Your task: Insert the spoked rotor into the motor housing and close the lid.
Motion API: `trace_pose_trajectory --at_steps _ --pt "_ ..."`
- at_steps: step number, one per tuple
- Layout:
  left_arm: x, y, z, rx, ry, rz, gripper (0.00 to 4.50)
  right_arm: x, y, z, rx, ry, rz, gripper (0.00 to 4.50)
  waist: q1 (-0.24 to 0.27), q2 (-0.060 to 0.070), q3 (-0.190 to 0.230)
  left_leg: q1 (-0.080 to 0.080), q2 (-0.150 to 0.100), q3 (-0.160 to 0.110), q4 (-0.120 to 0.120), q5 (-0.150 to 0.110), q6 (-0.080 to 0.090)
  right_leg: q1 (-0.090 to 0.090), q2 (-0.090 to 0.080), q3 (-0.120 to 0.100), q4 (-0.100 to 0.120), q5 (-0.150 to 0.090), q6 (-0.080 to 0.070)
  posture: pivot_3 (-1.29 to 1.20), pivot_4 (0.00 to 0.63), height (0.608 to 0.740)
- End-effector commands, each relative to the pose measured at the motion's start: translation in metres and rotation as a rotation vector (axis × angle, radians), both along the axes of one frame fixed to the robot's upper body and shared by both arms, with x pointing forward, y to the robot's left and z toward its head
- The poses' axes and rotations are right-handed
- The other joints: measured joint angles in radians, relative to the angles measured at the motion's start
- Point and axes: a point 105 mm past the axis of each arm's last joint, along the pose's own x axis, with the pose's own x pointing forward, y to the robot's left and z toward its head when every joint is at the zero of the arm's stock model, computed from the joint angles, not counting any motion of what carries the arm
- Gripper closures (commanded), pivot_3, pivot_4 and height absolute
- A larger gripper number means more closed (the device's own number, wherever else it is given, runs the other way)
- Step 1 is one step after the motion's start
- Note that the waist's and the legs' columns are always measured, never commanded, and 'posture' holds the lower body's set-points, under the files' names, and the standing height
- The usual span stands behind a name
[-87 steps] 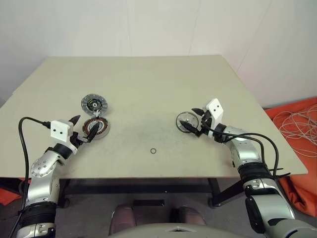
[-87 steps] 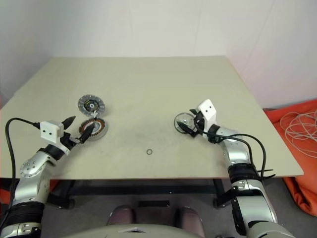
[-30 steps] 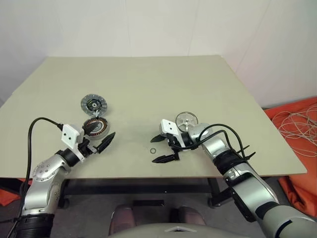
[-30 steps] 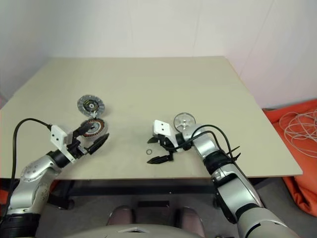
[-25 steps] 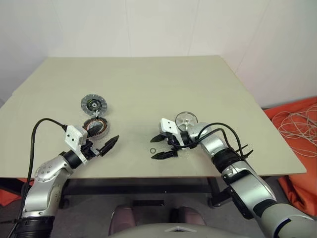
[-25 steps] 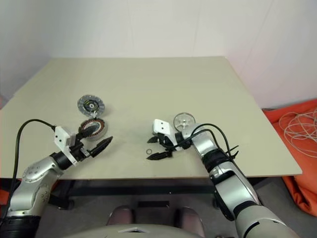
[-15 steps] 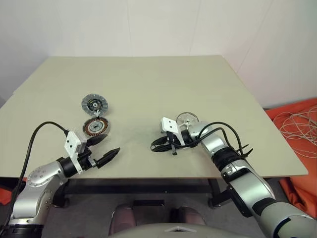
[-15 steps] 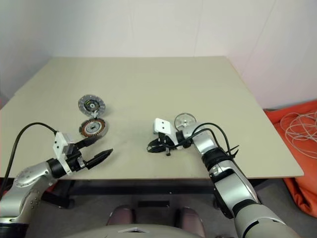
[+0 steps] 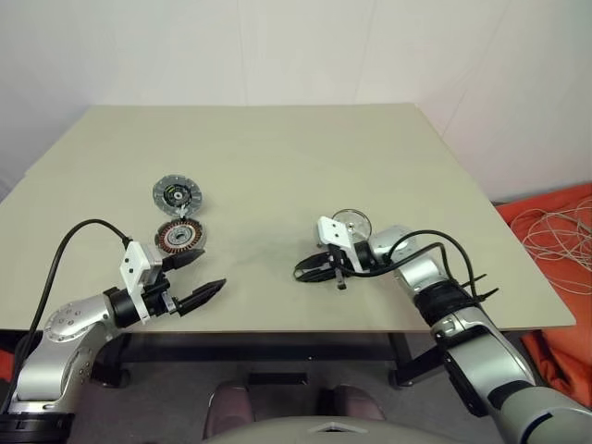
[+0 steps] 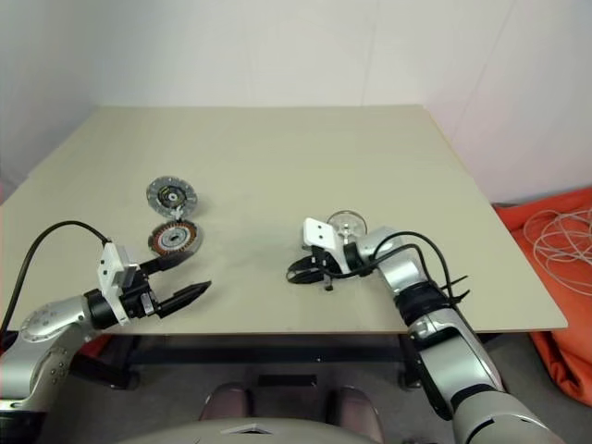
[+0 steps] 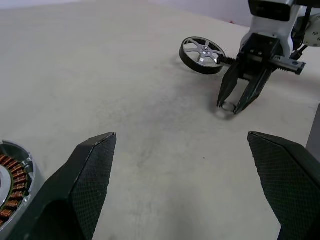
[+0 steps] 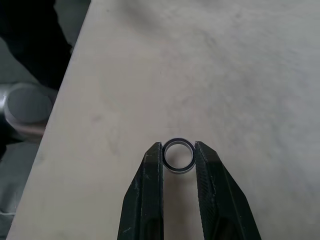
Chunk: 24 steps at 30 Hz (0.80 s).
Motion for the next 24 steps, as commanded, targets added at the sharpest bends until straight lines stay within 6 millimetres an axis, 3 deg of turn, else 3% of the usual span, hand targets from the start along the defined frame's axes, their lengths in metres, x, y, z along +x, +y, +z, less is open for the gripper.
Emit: trace_pose_trajectory --at_steps 1,16,24 --pt "0.002 0.003 0.011 0.004 -0.05 -0.017 0.0 0.001 -0.012 0.022 0.046 -0.041 -0.031 3.91 0.0 0.0 0.0 0.0 0.0 0.0 0.0 0.0 0.0 0.0 0.0 0.0 0.0 -0.001 0.002 0.0 0.0 0.74" --pt "0.005 0.017 0.002 0.011 -0.046 -0.013 0.0 0.015 -0.079 0.015 -0.035 0.008 -0.295 3.91 0.001 0.0 0.0 0.0 0.0 0.0 0.0 0.0 0.0 0.001 0.0 0.0 0.0 -0.002 0.003 0.0 0.0 0.74" --pt "0.007 0.02 0.001 0.017 -0.041 0.003 0.0 0.015 -0.091 0.01 -0.059 0.035 -0.319 1.23 0.001 0.001 0.0 0.0 0.0 0.0 0.001 0.0 0.0 0.0 0.0 0.0 0.0 -0.002 0.003 0.0 0.0 0.74"
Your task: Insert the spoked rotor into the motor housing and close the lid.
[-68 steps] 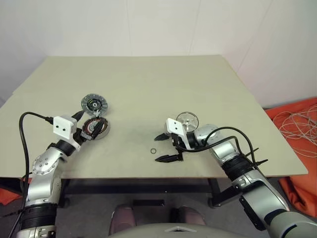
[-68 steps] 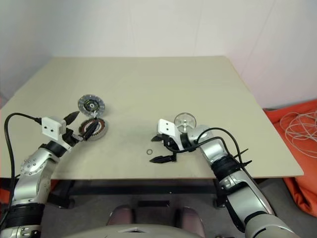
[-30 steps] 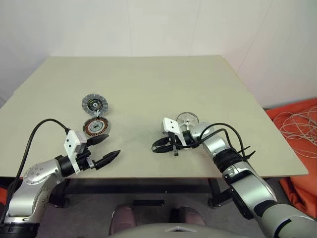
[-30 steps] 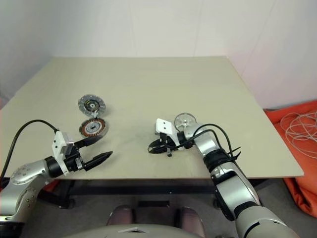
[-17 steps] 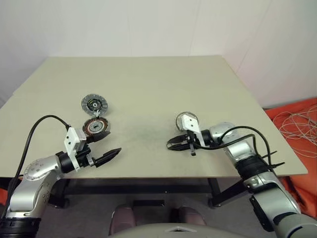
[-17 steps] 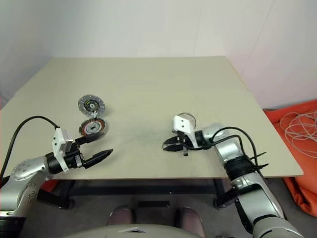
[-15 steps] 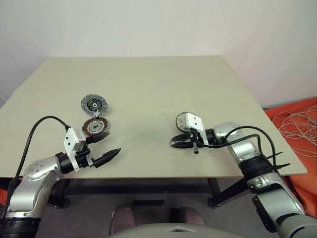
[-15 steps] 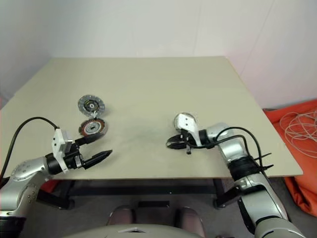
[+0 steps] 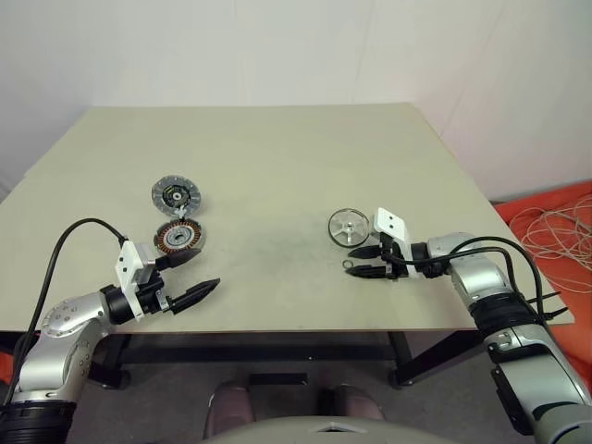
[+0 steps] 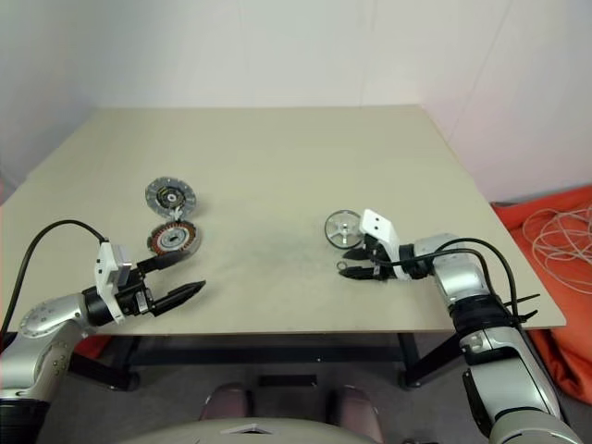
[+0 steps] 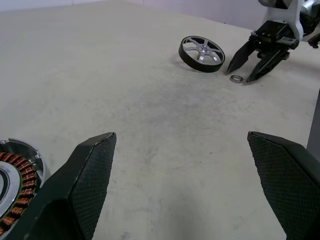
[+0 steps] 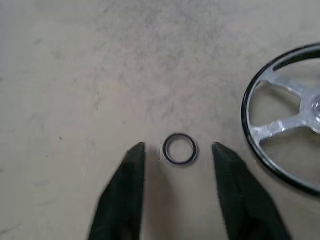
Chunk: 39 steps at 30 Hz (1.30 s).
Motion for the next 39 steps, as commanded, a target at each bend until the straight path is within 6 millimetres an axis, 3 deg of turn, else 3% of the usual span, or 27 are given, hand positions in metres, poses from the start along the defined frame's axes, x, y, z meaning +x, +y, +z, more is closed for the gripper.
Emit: trace_pose_trajectory --at_steps 1,4,9,14,19,25,28,34,39 --pt "0.004 0.009 0.011 0.016 -0.043 0.029 0.0 0.005 -0.004 0.015 0.026 -0.037 -0.004 0.83 0.0 0.0 0.0 0.0 0.0 0.0 0.0 0.0 0.0 0.0 0.0 0.0 0.0 0.0 0.0 0.0 0.0 0.74" --pt "0.01 0.013 0.014 -0.017 -0.033 0.091 0.0 0.005 0.0 0.027 0.062 -0.066 0.01 0.05 0.0 0.0 0.0 0.0 0.0 0.0 0.0 0.0 0.0 0.0 0.0 0.0 0.0 0.0 0.0 0.0 0.0 0.74" --pt "0.017 0.02 0.016 -0.071 0.016 0.207 0.0 0.0 0.013 0.056 0.16 -0.062 0.051 0.05 0.001 0.001 0.0 0.0 0.0 0.0 0.0 0.0 0.0 0.0 0.0 0.0 0.0 0.0 0.0 0.0 0.0 0.74" --pt "0.024 0.027 0.014 -0.062 0.059 0.33 0.0 -0.007 0.027 0.068 0.18 -0.072 0.112 0.05 0.001 0.001 0.0 -0.001 0.0 0.0 0.0 0.0 0.0 0.0 0.0 0.0 0.0 0.0 0.0 0.0 0.0 0.74" --pt "0.036 0.038 0.006 0.068 0.111 0.479 0.0 -0.01 0.039 0.073 0.194 -0.08 0.151 0.05 0.001 0.001 0.0 -0.001 0.0 0.0 0.001 0.0 0.0 0.0 0.0 0.0 0.0 0.0 0.0 0.0 0.0 0.74" --pt "0.044 0.03 0.008 0.251 0.146 0.395 0.0 -0.014 0.046 0.072 0.202 -0.073 0.186 0.05 0.002 0.001 0.0 -0.001 0.0 -0.001 0.002 0.0 0.0 0.0 0.0 0.0 0.0 0.0 0.0 0.0 0.0 0.74" --pt "0.049 0.029 0.012 0.429 0.148 0.336 0.0 -0.016 0.048 0.072 0.204 -0.074 0.204 0.05 0.003 0.001 0.0 -0.001 0.0 -0.001 0.001 0.0 0.0 -0.001 0.0 0.0 0.0 0.0 0.0 0.0 0.0 0.74" --pt "0.054 0.018 0.035 0.715 0.194 0.104 0.0 -0.027 0.05 0.075 0.222 -0.085 0.277 0.05 0.003 0.0 0.0 0.0 -0.001 -0.001 0.001 0.0 0.0 -0.001 0.0 -0.001 0.001 0.001 -0.002 0.0 0.0 0.74" --pt "0.056 0.019 0.038 0.906 0.235 -0.036 0.0 -0.025 0.053 0.077 0.226 -0.099 0.273 0.05 0.001 0.001 0.0 -0.001 -0.001 -0.001 0.001 0.0 0.0 -0.001 0.0 0.0 0.001 0.001 -0.002 0.0 0.0 0.74"
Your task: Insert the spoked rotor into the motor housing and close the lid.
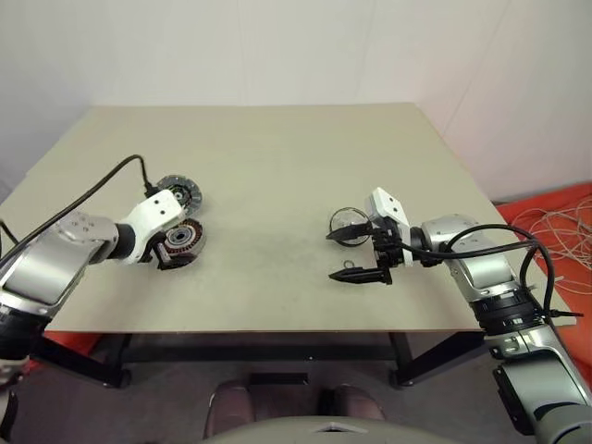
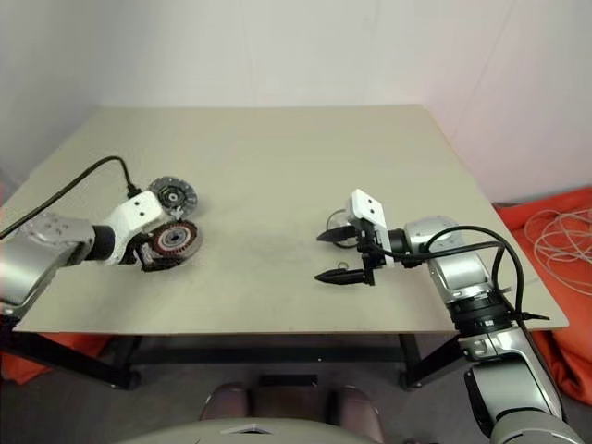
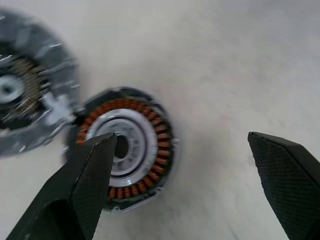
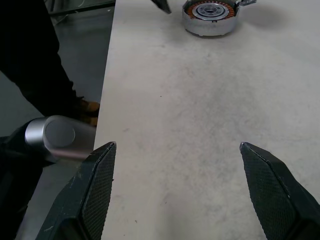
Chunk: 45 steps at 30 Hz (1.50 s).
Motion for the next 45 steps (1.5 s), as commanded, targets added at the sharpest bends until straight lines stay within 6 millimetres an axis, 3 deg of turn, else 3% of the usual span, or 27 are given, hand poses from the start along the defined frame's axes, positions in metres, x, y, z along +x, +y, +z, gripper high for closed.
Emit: trace_pose_trajectory --at_steps 1,9,24,28,39,45 --pt "0.003 0.004 0.003 0.131 0.05 -0.068 0.0 -0.001 0.006 0.014 0.031 -0.059 0.034 0.05 0.0 0.0 0.0 0.0 0.0 0.0 0.0 0.0 0.0 0.0 0.0 0.0 0.0 0.0 0.0 0.0 0.0 0.74" --pt "0.018 0.003 -0.005 0.333 0.133 -0.202 0.0 0.001 0.006 0.016 0.034 -0.07 0.018 0.05 0.002 0.0 0.0 -0.001 0.0 0.0 0.0 0.0 -0.001 0.0 0.0 0.0 0.0 0.002 -0.003 0.0 0.0 0.74" --pt "0.019 -0.009 -0.024 0.427 0.232 -0.326 0.0 0.003 0.003 0.013 0.033 -0.07 -0.003 0.05 0.005 0.001 0.0 -0.001 0.0 -0.001 0.0 0.002 -0.004 0.0 0.0 0.0 0.0 0.002 -0.003 0.0 0.0 0.74" --pt "0.021 -0.008 -0.027 0.455 0.226 -0.333 0.93 0.004 0.002 0.011 0.035 -0.072 -0.01 0.0 0.006 0.001 -0.001 -0.001 0.0 -0.001 0.0 0.002 -0.004 0.001 0.0 0.0 0.0 0.002 -0.003 0.0 0.0 0.74" --pt "0.027 -0.006 -0.027 0.476 0.216 -0.329 4.46 0.005 0.005 0.014 0.042 -0.079 -0.017 0.0 0.003 0.002 -0.001 -0.001 -0.001 0.0 -0.001 0.002 -0.004 0.0 0.0 0.0 -0.001 0.002 -0.004 0.0 0.0 0.74" --pt "0.028 -0.006 -0.027 0.481 0.215 -0.328 4.46 0.005 0.007 0.016 0.045 -0.082 -0.02 0.0 0.003 0.003 -0.001 -0.001 0.0 -0.001 -0.001 0.003 -0.004 0.001 0.0 0.0 0.0 0.002 -0.004 0.0 0.0 0.74"
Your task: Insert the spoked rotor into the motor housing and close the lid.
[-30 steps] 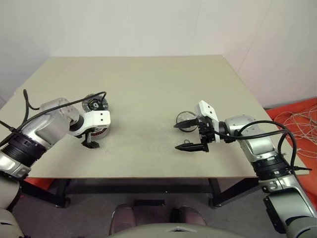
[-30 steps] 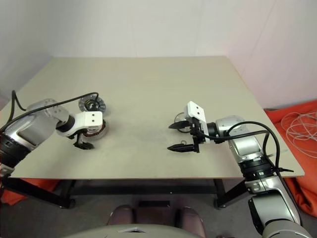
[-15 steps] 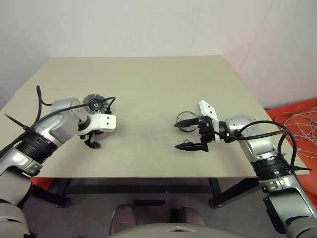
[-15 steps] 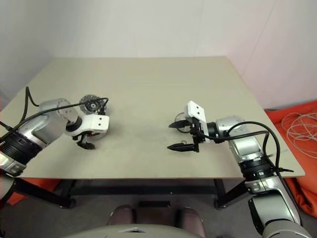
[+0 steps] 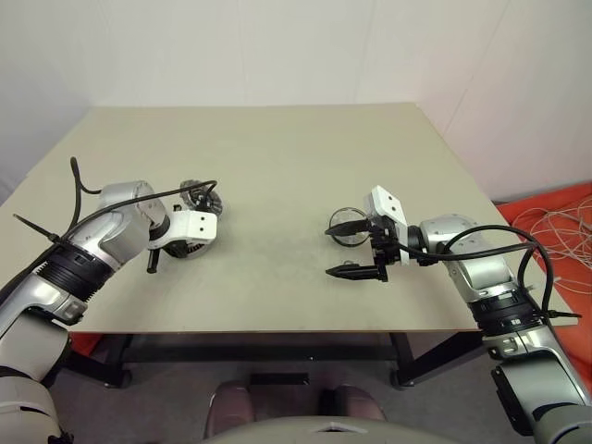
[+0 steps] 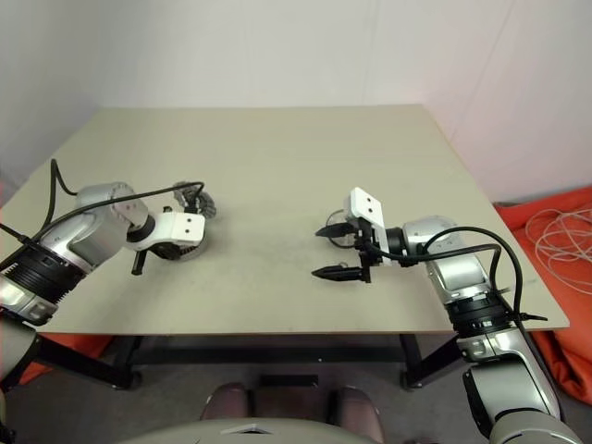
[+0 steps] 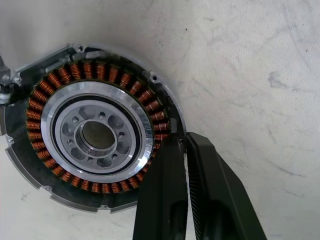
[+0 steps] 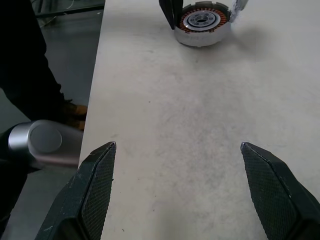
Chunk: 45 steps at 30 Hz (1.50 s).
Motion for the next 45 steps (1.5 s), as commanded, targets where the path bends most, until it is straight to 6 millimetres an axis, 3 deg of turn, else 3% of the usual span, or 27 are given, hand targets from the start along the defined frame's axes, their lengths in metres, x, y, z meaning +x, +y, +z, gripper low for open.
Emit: trace_pose_trajectory --at_steps 1,10,17,24,36,45 --pt "0.0 0.001 0.0 0.003 0.014 0.004 4.46 0.0 0.004 0.015 0.034 -0.046 0.017 0.0 0.0 0.0 0.0 0.0 0.0 0.0 0.0 0.0 0.0 0.0 0.0 0.0 0.0 0.0 0.0 0.0 0.0 0.74" --pt "0.0 -0.011 0.008 -0.012 0.013 -0.053 4.46 0.001 0.003 0.017 0.032 -0.046 0.012 0.0 0.001 0.0 0.0 0.0 0.0 0.0 0.0 0.0 0.0 0.0 0.0 0.0 0.0 0.0 0.0 0.0 0.0 0.74" --pt "0.0 -0.05 0.025 -0.078 -0.019 -0.163 4.46 0.002 -0.004 0.013 0.021 -0.041 -0.008 0.0 0.018 0.0 0.0 -0.002 0.0 0.0 0.0 0.0 0.001 -0.001 -0.001 0.0 -0.001 0.0 0.0 0.0 0.0 0.74" --pt "0.004 -0.073 0.033 -0.102 -0.04 -0.214 4.46 0.001 -0.008 0.009 0.017 -0.04 -0.02 0.0 0.027 0.0 0.0 -0.004 0.0 0.0 0.0 0.0 0.0 -0.003 0.0 -0.001 0.0 0.0 0.0 0.0 0.0 0.74" --pt "0.001 -0.117 0.021 -0.19 -0.042 -0.156 4.46 0.001 -0.017 0.002 -0.001 -0.039 -0.048 0.0 0.029 0.0 0.0 -0.006 0.0 0.0 0.0 0.0 0.0 -0.004 0.0 -0.001 0.0 0.0 0.0 0.0 0.0 0.74" --pt "-0.022 -0.133 0.016 -0.216 -0.001 -0.137 4.46 0.001 -0.014 0.001 -0.002 -0.035 -0.041 0.0 0.029 0.0 0.0 -0.006 0.0 0.0 0.001 0.0 0.001 -0.004 -0.001 -0.001 0.0 0.0 0.0 0.0 0.0 0.74"
